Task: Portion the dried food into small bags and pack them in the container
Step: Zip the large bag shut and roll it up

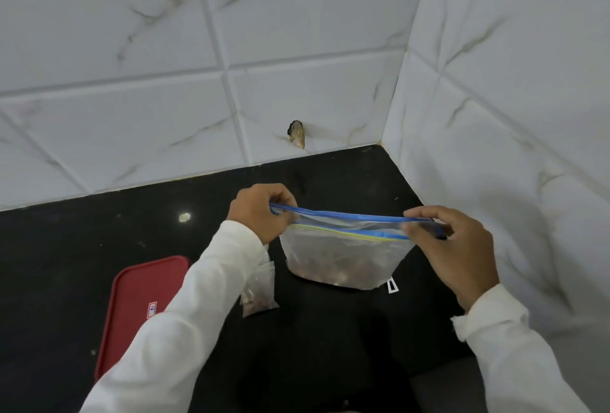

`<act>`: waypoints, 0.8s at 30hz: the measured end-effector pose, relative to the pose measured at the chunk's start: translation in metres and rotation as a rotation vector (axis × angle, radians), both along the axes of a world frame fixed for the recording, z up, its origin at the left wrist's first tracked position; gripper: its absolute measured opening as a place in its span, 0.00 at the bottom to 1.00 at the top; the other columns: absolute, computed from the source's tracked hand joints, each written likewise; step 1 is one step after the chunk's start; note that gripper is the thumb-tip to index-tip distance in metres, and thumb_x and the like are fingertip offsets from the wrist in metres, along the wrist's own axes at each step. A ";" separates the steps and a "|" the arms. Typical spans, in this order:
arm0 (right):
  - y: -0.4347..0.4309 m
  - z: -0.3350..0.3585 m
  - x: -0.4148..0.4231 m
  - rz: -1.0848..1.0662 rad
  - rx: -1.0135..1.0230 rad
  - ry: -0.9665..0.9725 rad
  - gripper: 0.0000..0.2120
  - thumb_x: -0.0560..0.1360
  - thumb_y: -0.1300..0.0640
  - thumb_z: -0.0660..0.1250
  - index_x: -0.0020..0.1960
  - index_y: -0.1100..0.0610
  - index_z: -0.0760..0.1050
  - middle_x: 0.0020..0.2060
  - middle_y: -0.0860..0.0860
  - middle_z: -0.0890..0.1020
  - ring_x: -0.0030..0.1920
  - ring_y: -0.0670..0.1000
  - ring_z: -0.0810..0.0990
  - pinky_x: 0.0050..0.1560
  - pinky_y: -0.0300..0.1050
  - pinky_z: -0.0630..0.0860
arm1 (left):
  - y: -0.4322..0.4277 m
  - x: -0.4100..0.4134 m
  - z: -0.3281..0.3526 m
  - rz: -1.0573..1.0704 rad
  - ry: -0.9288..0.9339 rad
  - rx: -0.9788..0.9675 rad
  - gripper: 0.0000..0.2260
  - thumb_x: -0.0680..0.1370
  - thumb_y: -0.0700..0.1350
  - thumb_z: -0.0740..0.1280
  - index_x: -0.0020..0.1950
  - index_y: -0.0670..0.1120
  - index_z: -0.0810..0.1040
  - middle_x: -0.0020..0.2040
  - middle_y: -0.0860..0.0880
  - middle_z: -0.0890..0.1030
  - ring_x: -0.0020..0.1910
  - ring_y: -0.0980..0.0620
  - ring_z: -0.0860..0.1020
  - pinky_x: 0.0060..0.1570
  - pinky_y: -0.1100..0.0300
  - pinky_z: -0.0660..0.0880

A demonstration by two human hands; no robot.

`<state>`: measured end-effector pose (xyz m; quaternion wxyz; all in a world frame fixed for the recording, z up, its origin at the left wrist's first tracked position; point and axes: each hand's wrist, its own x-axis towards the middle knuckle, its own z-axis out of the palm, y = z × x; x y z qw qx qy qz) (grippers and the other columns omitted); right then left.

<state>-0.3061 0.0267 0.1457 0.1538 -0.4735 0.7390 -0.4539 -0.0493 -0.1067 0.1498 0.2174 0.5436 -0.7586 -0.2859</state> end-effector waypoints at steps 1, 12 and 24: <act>0.001 0.000 0.000 0.014 -0.004 0.013 0.06 0.73 0.59 0.73 0.48 0.50 0.83 0.45 0.43 0.83 0.46 0.38 0.79 0.38 0.25 0.74 | 0.001 0.001 0.003 0.008 0.075 0.094 0.10 0.71 0.39 0.76 0.39 0.54 0.82 0.41 0.51 0.83 0.38 0.51 0.83 0.42 0.57 0.82; -0.001 0.008 -0.014 0.015 0.049 -0.538 0.10 0.73 0.66 0.68 0.42 0.55 0.86 0.43 0.51 0.86 0.51 0.51 0.84 0.60 0.51 0.77 | 0.003 -0.009 0.005 0.545 1.117 0.841 0.14 0.74 0.30 0.59 0.49 0.37 0.84 0.45 0.41 0.83 0.45 0.48 0.81 0.39 0.62 0.82; -0.002 0.000 -0.006 -0.086 -0.034 -0.464 0.06 0.70 0.55 0.76 0.46 0.53 0.84 0.41 0.49 0.86 0.45 0.50 0.85 0.55 0.48 0.80 | 0.005 -0.005 0.009 0.631 1.015 0.611 0.13 0.72 0.27 0.60 0.39 0.39 0.82 0.35 0.44 0.80 0.26 0.53 0.78 0.26 0.67 0.76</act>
